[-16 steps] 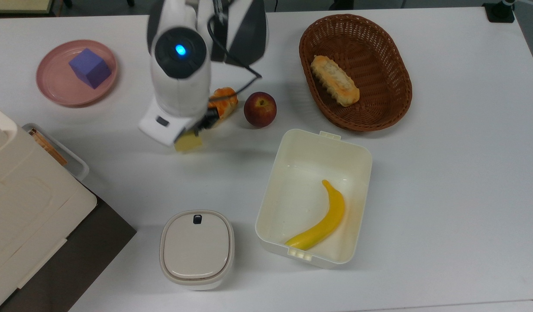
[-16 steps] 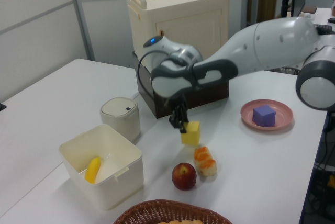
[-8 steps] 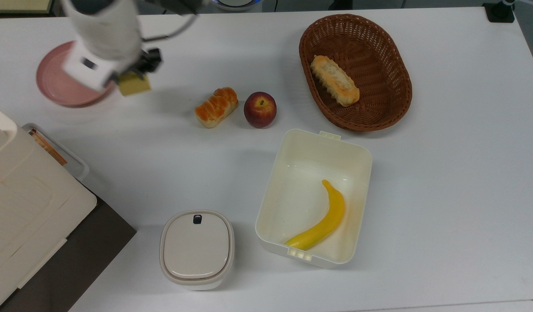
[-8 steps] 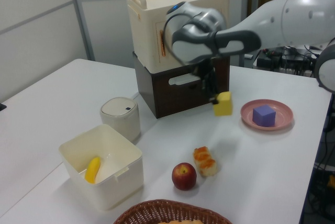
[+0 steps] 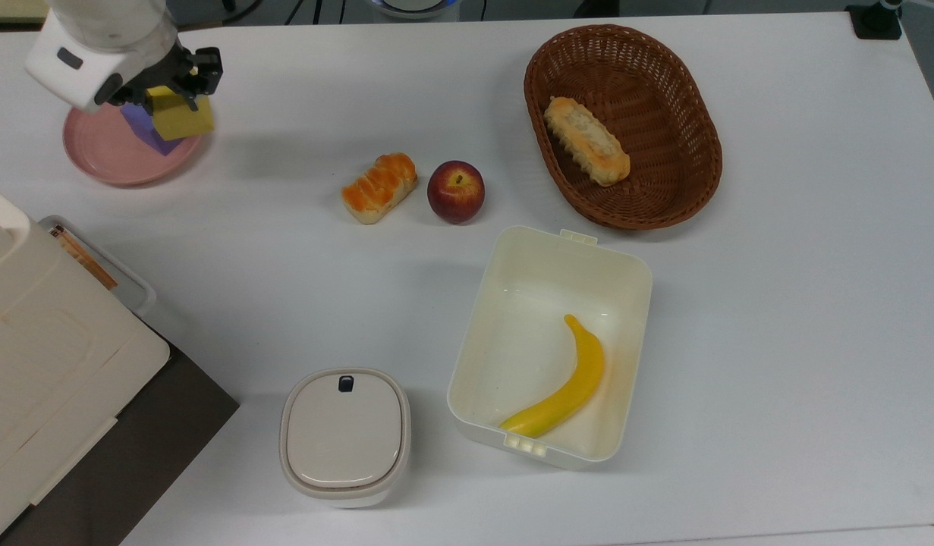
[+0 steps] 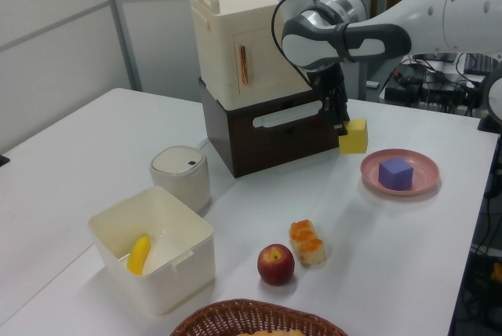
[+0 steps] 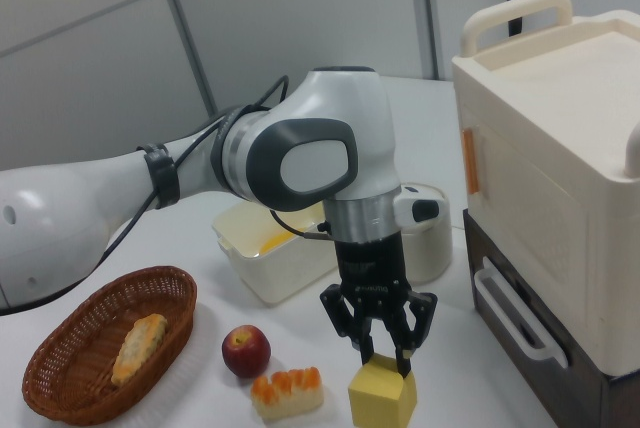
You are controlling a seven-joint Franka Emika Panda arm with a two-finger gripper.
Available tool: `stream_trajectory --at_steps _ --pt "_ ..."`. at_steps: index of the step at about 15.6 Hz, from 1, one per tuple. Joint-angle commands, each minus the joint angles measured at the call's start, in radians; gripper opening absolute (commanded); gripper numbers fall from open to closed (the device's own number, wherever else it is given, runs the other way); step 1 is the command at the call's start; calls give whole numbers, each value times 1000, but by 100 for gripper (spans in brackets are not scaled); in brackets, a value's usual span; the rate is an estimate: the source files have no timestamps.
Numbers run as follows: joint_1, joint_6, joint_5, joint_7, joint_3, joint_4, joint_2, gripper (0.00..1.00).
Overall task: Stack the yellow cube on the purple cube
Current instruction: 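Carry the yellow cube over the purple cube on the pink plate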
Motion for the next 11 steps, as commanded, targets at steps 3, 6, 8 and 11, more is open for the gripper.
stream_trajectory --at_steps 3,6,8,11 --pt "-42 0 -1 -51 1 -41 -71 8" --pt "-65 68 -2 -69 0 -118 -125 8" --pt "-75 175 -2 -95 -3 -270 -215 8" --pt "-76 254 -4 -114 -25 -389 -271 8"
